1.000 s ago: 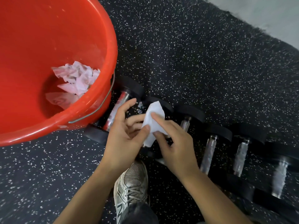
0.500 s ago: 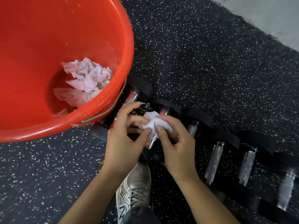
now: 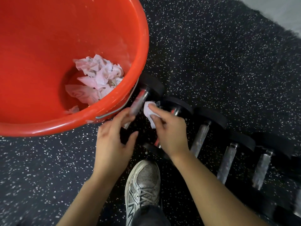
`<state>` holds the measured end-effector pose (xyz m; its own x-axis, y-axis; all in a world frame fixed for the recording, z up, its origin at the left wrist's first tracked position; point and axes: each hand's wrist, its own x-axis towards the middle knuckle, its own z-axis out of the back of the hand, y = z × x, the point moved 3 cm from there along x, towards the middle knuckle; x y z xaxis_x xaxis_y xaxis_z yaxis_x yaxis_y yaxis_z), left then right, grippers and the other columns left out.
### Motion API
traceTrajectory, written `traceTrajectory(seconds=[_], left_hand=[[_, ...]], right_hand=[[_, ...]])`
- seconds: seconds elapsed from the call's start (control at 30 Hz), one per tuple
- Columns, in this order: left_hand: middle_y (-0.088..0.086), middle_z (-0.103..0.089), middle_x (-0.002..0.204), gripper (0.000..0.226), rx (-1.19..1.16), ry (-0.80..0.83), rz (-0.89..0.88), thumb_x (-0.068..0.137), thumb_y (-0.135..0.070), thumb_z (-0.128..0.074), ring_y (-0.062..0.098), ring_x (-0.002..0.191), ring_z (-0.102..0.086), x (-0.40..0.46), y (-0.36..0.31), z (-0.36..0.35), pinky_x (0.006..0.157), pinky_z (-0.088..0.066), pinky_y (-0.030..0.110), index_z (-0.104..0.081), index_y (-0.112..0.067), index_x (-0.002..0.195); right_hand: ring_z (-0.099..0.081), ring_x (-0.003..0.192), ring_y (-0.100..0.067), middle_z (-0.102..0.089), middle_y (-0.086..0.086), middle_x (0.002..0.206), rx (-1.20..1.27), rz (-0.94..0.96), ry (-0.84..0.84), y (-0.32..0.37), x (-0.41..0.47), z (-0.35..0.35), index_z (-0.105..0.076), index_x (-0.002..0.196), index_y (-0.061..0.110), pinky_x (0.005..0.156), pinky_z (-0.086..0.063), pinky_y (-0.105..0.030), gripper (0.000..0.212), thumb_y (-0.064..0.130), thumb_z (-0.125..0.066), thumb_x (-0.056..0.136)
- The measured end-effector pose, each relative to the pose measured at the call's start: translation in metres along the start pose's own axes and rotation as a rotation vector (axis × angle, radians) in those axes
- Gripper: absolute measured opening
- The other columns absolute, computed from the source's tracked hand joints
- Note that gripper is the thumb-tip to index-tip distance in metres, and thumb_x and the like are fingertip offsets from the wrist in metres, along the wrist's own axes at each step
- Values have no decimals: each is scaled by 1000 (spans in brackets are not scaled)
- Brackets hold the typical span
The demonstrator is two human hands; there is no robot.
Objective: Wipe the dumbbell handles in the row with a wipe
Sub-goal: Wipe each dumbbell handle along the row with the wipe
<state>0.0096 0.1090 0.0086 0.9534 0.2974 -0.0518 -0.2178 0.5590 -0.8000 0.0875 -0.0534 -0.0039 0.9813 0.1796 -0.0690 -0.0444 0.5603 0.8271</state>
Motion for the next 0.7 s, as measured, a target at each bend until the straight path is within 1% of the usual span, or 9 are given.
traceTrajectory(seconds=[0.07,0.13,0.23,0.33,0.43,0.53,0.6,0.63,0.7], left_hand=[[-12,-67,132,70,66,-44,-16,85,-13,-81,5,121,-50,-1,11,4,109,-41,42,-48,-26,146],[-7,-64,137,69,100,-40,-13,86,-14,-80,12,127,-50,-2,18,5,111,-33,34,-48,-22,146],[-1,-62,141,70,114,-27,14,87,-20,-81,19,130,-51,-3,27,5,111,-36,37,-47,-20,147],[2,-61,140,73,78,-35,41,86,-23,-82,21,129,-53,-3,32,5,110,-41,39,-46,-21,148],[2,-62,138,74,49,-56,29,85,-23,-83,23,127,-57,-5,32,5,108,-45,43,-45,-22,148],[1,-62,139,75,39,-58,43,84,-23,-84,23,128,-57,-6,33,2,109,-45,47,-44,-24,148],[0,-61,140,76,33,-55,64,84,-24,-84,23,129,-57,-7,35,1,109,-46,51,-43,-26,148],[0,-60,141,76,30,-53,72,84,-25,-83,23,130,-56,-7,35,0,108,-46,52,-42,-27,148],[0,-60,142,77,22,-52,72,85,-25,-83,24,131,-56,-8,35,0,105,-48,54,-41,-28,149]], right_hand=[[-72,96,-10,-77,1,108,-147,87,11,1,18,-9,-69,130,24,84,-55,-23,34,12,-62,99],[-73,88,-24,-75,-3,103,-272,138,44,4,37,-18,-65,133,29,76,-59,-38,33,20,-57,102],[-71,83,-38,-72,-4,104,-420,175,110,10,54,-30,-63,131,34,70,-58,-46,33,39,-44,104],[-71,92,-36,-69,-1,122,-471,185,163,8,57,-35,-66,130,34,76,-58,-45,31,32,-51,103],[-72,101,-30,-68,4,128,-442,270,247,1,48,-37,-66,131,33,81,-60,-45,35,22,-58,99],[-71,107,-25,-69,4,130,-421,359,426,-3,32,-45,-69,128,32,84,-60,-42,31,29,-56,99],[-72,108,-26,-69,5,130,-457,408,534,-1,26,-52,-67,129,36,82,-60,-44,35,39,-48,100],[-72,105,-27,-70,5,128,-487,429,548,1,26,-53,-66,130,38,80,-60,-44,37,43,-46,99],[-74,96,-27,-72,6,123,-540,467,473,2,34,-48,-66,128,39,73,-61,-43,32,38,-53,99]])
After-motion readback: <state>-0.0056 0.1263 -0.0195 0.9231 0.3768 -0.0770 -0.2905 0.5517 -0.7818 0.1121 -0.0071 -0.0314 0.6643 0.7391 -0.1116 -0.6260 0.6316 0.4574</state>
